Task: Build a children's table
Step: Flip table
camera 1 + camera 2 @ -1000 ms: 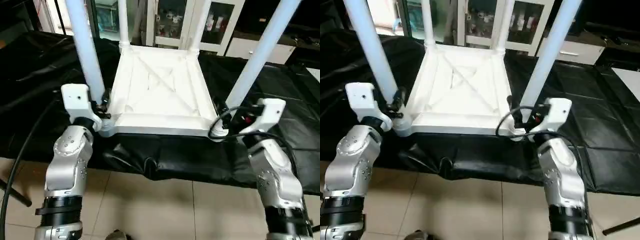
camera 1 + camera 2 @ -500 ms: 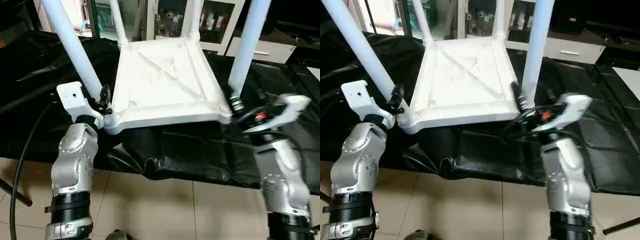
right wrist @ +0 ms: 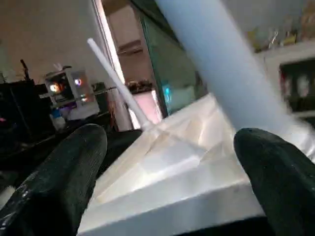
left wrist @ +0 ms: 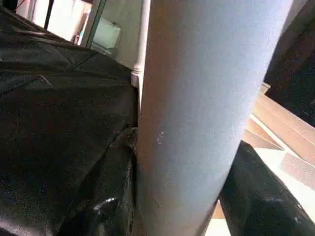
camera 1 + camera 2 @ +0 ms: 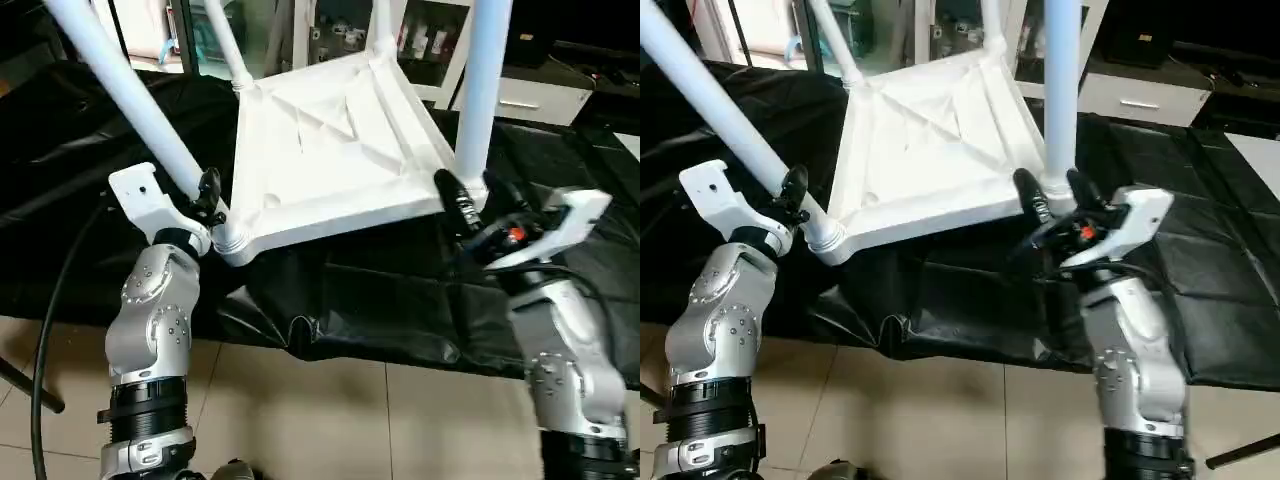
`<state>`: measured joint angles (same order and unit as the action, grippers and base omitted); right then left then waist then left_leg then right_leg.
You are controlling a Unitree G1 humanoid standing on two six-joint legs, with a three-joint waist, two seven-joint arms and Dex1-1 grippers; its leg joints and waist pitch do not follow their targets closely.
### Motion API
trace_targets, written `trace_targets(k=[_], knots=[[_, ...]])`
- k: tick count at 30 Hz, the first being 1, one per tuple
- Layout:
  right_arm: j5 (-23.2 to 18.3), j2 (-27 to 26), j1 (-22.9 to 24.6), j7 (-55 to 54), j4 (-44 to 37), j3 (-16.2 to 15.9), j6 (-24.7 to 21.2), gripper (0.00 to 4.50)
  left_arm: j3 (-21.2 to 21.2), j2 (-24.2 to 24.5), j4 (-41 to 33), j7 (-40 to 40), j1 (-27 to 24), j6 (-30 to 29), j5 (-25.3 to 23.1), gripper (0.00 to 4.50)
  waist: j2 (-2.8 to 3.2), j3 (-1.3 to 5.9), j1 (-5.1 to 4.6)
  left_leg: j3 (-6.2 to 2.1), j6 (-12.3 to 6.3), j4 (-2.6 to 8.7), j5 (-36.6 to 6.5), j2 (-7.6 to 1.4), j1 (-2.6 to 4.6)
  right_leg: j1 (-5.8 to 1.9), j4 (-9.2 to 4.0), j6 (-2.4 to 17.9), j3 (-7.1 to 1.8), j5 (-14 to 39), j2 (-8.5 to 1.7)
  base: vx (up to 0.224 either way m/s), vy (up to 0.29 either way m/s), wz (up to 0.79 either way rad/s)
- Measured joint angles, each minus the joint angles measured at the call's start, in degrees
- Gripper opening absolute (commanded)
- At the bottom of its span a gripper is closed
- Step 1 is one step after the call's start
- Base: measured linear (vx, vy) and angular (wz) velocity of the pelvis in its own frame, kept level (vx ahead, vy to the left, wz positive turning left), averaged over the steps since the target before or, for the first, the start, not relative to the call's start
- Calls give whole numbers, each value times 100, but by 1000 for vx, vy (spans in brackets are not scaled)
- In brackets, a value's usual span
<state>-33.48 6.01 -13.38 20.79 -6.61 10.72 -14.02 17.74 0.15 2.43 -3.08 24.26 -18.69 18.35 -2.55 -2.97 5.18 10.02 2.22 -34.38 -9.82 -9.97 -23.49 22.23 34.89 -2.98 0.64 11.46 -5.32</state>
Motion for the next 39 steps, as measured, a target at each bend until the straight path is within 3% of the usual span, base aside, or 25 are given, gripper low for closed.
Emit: trace_targets(k=[3, 8, 14, 16, 20, 26, 39], knots=[[-293, -55, -138, -28, 2, -25, -357, 450, 0, -19, -14, -1, 0, -10, 0, 198, 0, 0, 1, 0, 0, -1, 0, 1, -1, 0, -1, 0, -1, 0, -1, 0, 0, 0], [-338, -102, -492, -399, 187, -12, -832, 450, -2, -59, -26, 5, 0, -16, 0, 198, -2, 1, 12, 0, 4, 0, 2, 1, -1, 0, 0, -3, 2, 2, -1, 0, 0, 0], [-683, -32, -271, -394, 213, -55, -1544, 450, -2, -92, -49, 20, -1, -19, 4, 198, -3, 0, 21, 1, 3, -1, 3, 1, -6, 0, -1, -12, 3, 7, -2, 0, 0, 0], [-667, 110, -20, -292, 191, -216, -1734, 450, 8, -102, -58, 25, -1, -20, 4, 198, -4, 0, 28, 1, 3, -2, 3, 1, -6, -1, -1, -14, 2, 9, -3, 0, 0, 0], [-610, 94, 32, -412, 214, -224, -1891, 450, 38, -119, -60, 37, -1, -39, 5, 198, -4, 0, -2, 1, 5, -1, 4, 1, -4, 0, 1, -14, 1, 8, -3, 0, 0, 0], [-532, -196, -263, -809, 629, -108, -1888, 450, 52, -139, -81, 47, -1, -68, 31, 198, -4, 0, -5, 1, 9, -1, 7, 1, -6, 2, 1, -13, 1, 8, -3, 0, 0, 0], [-414, -693, -1766, -526, 2980, 189, -885, 450, 81, -245, -151, 74, 2, -111, 143, 198, -5, 0, 3, 6, -7, -5, 59, -1, -64, 45, 12, -9, 9, -5, -6, 0, 0, 0]])
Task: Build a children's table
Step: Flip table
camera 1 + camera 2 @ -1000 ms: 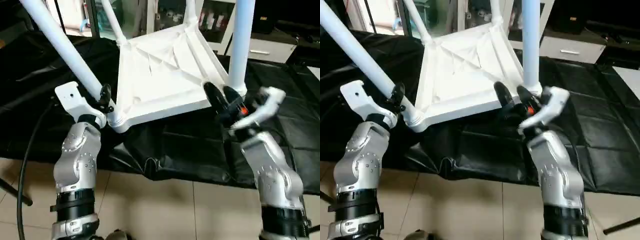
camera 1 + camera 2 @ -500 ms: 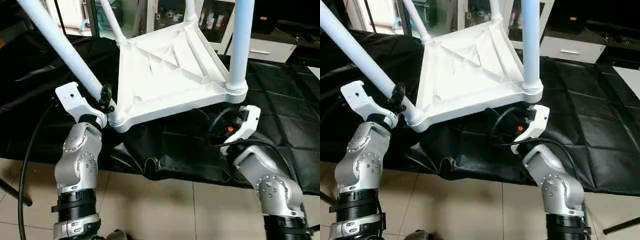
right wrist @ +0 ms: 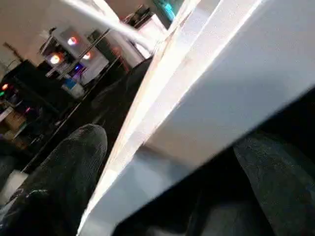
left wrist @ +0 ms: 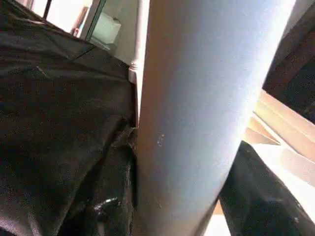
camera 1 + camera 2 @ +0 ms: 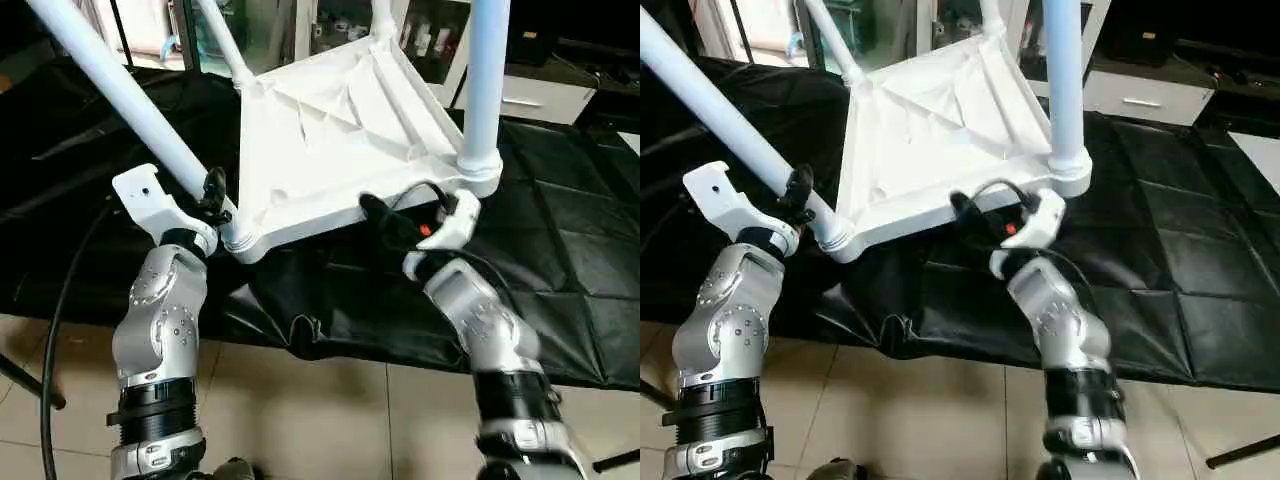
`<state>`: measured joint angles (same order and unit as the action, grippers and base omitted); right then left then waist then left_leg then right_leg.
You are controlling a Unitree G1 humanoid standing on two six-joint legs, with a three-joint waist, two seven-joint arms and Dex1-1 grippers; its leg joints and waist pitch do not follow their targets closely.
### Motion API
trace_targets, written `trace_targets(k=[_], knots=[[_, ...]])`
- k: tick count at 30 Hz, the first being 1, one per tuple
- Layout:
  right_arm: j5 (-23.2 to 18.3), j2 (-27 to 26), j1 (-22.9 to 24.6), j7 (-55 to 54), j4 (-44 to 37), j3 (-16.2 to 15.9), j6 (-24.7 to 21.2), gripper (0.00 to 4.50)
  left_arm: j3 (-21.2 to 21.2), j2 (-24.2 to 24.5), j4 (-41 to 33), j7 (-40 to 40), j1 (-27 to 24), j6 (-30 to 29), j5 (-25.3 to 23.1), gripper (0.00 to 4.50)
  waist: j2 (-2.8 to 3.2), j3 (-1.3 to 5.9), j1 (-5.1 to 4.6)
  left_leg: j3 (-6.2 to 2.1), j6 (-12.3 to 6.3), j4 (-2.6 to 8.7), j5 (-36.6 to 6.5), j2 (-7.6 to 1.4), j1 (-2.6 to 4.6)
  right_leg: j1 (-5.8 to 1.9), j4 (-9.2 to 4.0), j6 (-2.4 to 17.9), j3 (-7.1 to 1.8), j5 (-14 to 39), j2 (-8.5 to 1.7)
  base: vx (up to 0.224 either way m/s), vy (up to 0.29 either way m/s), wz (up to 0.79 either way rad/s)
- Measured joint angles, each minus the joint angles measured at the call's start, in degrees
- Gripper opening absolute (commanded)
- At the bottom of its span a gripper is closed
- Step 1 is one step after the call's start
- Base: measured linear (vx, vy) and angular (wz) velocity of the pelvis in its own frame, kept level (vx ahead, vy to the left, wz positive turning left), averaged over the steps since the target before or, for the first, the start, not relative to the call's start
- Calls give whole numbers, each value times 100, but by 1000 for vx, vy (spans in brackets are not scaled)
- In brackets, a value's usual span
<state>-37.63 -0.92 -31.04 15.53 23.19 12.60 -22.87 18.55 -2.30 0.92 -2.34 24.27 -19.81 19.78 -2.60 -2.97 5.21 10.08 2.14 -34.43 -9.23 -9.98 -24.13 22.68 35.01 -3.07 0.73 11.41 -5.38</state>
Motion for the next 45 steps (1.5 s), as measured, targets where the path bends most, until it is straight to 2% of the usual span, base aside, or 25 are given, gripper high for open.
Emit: trace_targets(k=[6, 8, 11, 12, 17, 24, 30, 45], knots=[[-9, -114, -332, -7, 584, 345, 632, 450, 2, -23, -14, 12, -1, -23, 29, 198, -4, -1, 6, 6, -9, 0, 6, -2, 0, 3, 4, 2, -1, -3, 0, 0, 0, 0], [-12, -139, -383, -3, 691, 406, 775, 422, 1, -29, -16, 14, -1, -23, 31, 198, -4, -1, 7, 8, -10, 0, 7, -3, 0, 4, 4, 2, -1, -3, -1, 0, 0, 0], [-7, -139, -442, 76, 864, 455, 915, 412, 8, -30, -17, 14, -1, -24, 41, 198, -5, -1, 7, 10, -14, -1, 9, -3, 0, 4, 6, 3, -2, -3, -1, 0, 0, 0], [4, -138, -466, 130, 929, 462, 977, 391, 10, -32, -17, 14, -1, -27, 49, 198, -6, -1, 8, 11, -18, -1, 11, -3, -1, 4, 6, 4, -1, -3, -1, 0, 0, 0], [9, -136, -547, 223, 1171, 517, 1113, 372, 13, -34, -17, 14, -2, -31, 50, 198, -8, -2, 7, 14, -24, -2, 15, -5, -1, 6, 11, 6, -1, -5, -1, 0, 0, 0], [17, -123, -698, 367, 1457, 621, 1226, 299, 22, -41, -21, 14, -4, -51, 74, 198, -13, -2, 7, 20, -29, -5, 19, -7, -1, 11, 19, 10, -3, -7, -1, 0, 0, 0], [-11, -102, -832, 433, 1638, 730, 1251, 259, 29, -60, -27, 14, -5, -75, 89, 198, -18, -3, 5, 27, -35, -6, 24, -10, -1, 15, 23, 13, -4, -9, -1, 0, 0, 0], [158, -19, -1060, 430, 1740, 736, 1477, 247, 32, -95, -25, 9, -13, -169, 199, 198, -23, -6, 6, 31, -39, -8, 27, -12, -1, 16, 26, 19, -4, -13, -1, 0, 0, 0]])
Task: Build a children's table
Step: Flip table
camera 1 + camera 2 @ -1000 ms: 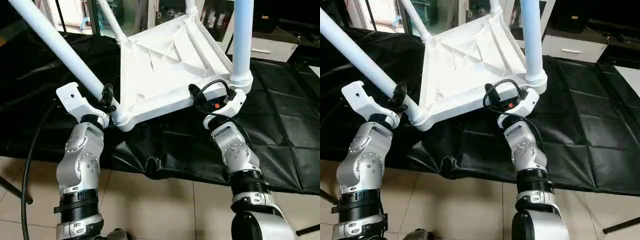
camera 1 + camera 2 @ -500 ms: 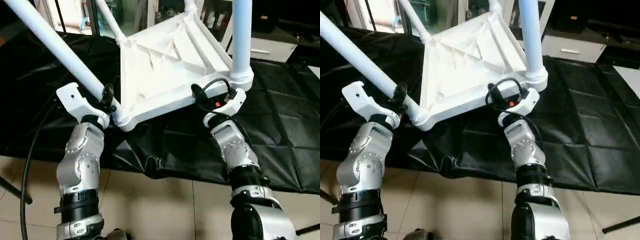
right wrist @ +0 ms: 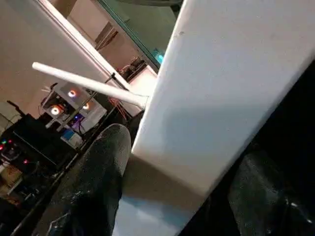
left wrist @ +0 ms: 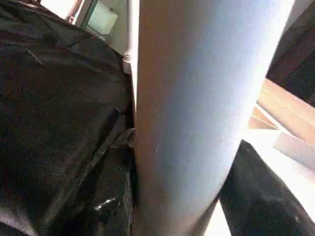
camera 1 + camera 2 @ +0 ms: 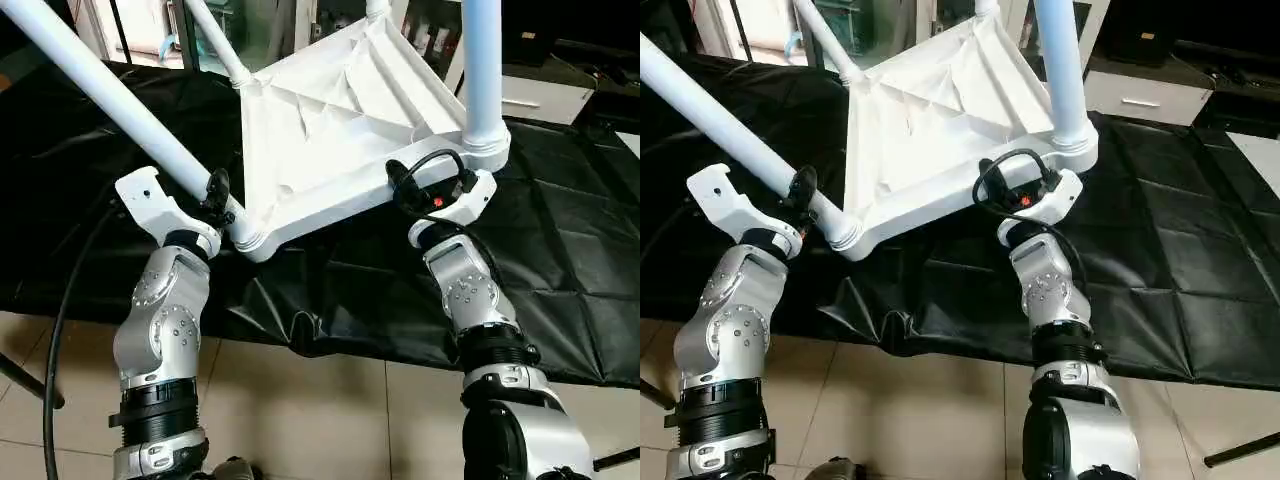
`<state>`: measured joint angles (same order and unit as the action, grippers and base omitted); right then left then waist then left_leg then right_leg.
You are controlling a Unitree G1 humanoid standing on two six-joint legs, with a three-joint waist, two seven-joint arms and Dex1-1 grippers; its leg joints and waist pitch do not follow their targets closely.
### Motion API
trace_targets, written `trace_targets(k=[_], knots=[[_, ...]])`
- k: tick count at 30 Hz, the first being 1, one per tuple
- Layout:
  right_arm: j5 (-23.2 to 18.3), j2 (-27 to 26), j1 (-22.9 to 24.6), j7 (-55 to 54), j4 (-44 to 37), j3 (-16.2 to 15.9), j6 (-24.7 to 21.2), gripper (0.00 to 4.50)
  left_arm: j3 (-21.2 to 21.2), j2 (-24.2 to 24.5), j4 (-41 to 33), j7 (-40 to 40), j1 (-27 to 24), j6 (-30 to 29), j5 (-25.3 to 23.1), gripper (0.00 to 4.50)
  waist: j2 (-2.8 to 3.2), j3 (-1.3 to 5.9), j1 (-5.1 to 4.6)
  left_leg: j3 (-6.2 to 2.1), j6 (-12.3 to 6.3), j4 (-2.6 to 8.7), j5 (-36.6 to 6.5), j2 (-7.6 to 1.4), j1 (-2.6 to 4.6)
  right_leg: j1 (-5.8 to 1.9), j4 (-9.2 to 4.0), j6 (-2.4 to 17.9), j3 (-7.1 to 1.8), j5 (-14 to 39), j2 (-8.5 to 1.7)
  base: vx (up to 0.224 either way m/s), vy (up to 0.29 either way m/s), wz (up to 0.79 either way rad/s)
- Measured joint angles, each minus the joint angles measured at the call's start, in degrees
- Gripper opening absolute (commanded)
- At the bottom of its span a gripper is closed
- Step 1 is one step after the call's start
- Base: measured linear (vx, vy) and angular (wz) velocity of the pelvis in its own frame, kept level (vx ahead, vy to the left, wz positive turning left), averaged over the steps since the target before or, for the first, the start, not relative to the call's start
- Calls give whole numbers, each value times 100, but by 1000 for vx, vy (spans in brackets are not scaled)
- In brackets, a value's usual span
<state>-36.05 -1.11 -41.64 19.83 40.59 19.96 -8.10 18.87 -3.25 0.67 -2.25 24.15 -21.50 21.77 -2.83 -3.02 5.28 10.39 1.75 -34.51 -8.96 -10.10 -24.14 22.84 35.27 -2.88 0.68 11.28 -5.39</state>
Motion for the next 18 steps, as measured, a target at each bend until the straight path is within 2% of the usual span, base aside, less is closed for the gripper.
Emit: trace_targets(k=[8, 9, 11, 18], knots=[[199, 73, -95, -214, -287, -137, 3, 247, -18, -28, 6, 32, -5, -58, 104, 198, -17, -11, 14, 1, -1, -3, 1, -2, -6, 3, 0, -1, 2, -2, 0, 0, 0, 0], [210, 81, -95, -230, -318, -154, 3, 247, -18, -30, 9, 35, -5, -58, 109, 232, -18, -11, 17, 1, -1, -4, 1, -2, -6, 3, 0, -1, 2, -2, 0, 0, 0, 0], [237, 97, -95, -268, -386, -183, 3, 247, -17, -33, 11, 35, -5, -60, 132, 266, -20, -12, 24, 1, -1, -4, 1, -2, -7, 3, 0, -1, 2, -2, 0, 0, 0, 0], [571, 295, -190, -527, -727, -300, 27, 245, -106, -11, 10, 14, -5, -161, 136, 318, -20, -12, 110, 1, -1, -8, 3, -3, -7, 3, 4, -4, 2, -4, 0, 0, 0, 0]])
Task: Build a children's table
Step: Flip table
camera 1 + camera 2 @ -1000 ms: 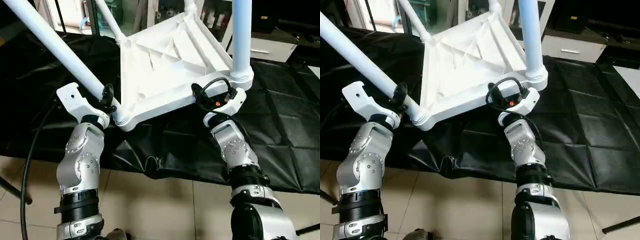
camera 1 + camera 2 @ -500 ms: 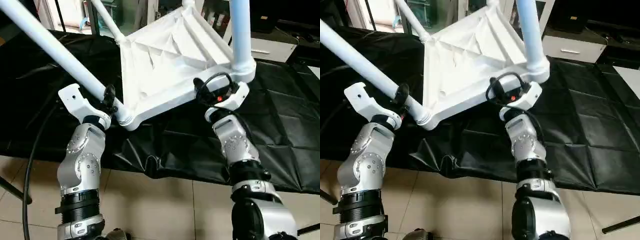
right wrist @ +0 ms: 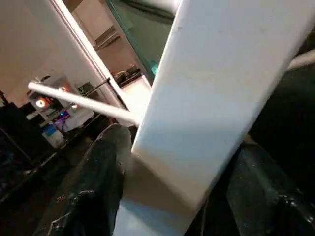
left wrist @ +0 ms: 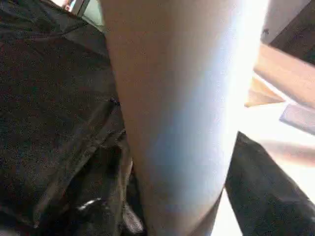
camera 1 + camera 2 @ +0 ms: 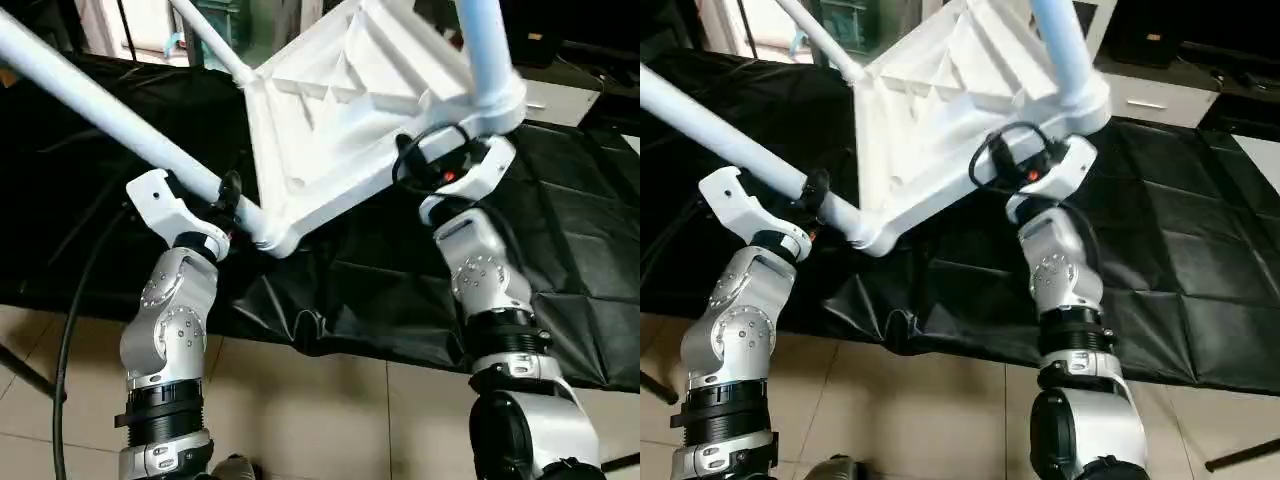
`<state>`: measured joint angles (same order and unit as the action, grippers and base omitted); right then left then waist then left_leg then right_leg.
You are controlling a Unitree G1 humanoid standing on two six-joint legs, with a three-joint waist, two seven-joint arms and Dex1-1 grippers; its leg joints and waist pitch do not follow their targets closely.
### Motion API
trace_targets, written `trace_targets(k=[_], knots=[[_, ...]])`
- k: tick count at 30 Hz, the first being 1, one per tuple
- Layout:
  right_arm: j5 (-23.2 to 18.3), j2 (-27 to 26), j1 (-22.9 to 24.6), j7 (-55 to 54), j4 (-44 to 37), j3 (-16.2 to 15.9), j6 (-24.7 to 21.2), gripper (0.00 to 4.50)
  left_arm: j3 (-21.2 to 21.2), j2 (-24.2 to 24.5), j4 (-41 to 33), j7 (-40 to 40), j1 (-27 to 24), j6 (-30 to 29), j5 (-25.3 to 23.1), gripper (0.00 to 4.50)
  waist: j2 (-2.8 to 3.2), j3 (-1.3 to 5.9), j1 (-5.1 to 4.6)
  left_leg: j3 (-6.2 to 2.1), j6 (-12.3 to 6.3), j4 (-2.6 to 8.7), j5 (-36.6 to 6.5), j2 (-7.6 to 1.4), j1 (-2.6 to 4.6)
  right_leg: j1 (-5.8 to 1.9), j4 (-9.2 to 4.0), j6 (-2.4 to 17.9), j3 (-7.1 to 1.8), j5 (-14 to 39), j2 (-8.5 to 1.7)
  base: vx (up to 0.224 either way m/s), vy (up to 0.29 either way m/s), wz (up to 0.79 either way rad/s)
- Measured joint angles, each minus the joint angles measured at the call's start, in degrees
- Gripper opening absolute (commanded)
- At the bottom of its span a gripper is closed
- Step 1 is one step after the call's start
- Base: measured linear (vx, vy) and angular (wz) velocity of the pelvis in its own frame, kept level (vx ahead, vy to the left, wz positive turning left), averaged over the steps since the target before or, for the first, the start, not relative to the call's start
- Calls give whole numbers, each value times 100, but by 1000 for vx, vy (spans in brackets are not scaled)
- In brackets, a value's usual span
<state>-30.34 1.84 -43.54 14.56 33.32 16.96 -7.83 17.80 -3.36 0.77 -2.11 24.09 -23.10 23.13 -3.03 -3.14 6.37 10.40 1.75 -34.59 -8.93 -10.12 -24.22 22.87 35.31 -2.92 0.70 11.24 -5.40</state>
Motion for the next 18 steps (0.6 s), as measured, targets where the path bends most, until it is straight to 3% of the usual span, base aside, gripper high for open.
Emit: trace_targets(k=[9, 18], knots=[[235, 183, -131, -184, -304, -114, 117, 227, -41, 31, -14, 9, -11, -146, 15, 336, -23, 0, 13, 0, 2, -6, 3, -2, 0, -1, 2, -7, 0, -8, 0, 0, 0, 0], [445, 237, -183, -388, -446, -177, 218, 214, -510, 575, -464, -260, -379, -1010, 19, 336, -35, 1, 7, 0, 15, -10, 11, -6, -1, -1, 6, -8, 1, -14, 2, 0, 0, 0]])
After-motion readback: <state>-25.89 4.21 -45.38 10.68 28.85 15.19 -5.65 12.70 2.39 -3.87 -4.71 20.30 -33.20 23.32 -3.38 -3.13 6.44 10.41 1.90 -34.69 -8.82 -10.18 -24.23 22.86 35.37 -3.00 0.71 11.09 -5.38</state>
